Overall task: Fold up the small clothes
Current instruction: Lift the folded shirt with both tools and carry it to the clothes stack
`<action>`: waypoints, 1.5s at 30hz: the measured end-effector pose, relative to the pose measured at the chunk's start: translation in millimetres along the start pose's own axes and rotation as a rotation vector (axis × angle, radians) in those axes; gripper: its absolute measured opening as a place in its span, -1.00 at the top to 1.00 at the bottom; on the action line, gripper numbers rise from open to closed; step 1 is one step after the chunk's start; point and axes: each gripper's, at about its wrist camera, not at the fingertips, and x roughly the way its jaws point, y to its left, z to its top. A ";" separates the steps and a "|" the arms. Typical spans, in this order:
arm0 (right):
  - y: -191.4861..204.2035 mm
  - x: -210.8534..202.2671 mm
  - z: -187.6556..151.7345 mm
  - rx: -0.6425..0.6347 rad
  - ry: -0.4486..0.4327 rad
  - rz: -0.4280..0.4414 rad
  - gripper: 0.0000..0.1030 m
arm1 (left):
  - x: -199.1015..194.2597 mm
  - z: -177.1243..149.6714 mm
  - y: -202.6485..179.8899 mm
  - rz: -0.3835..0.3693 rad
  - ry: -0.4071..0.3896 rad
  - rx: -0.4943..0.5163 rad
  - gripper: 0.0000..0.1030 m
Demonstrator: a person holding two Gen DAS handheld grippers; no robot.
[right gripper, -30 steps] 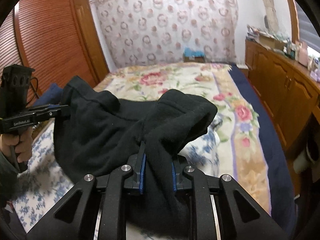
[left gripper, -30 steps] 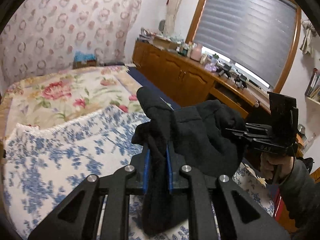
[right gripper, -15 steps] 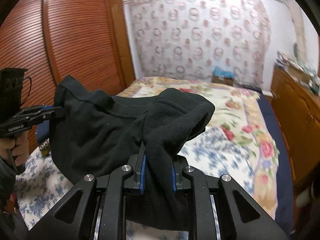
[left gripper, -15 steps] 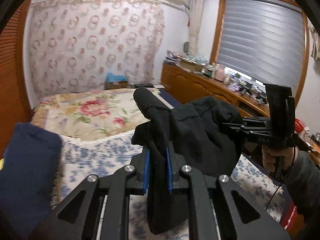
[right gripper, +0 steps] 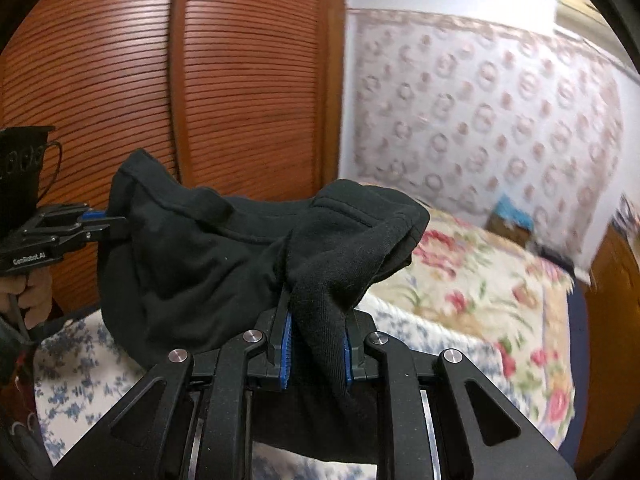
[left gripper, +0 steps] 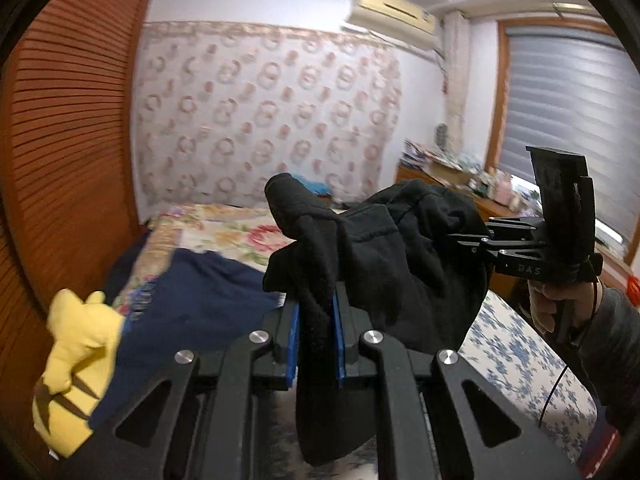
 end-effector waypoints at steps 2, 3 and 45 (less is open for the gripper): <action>11.3 14.7 18.4 -0.037 0.002 0.015 0.68 | -6.4 -4.5 14.7 0.034 -0.019 -0.019 0.79; 17.5 24.3 29.8 -0.062 0.002 0.025 0.68 | -10.4 -8.4 22.3 0.050 -0.029 -0.034 0.79; 89.2 229.7 54.1 -0.017 0.179 0.132 0.00 | -59.1 -86.2 68.6 0.266 0.008 -0.120 0.01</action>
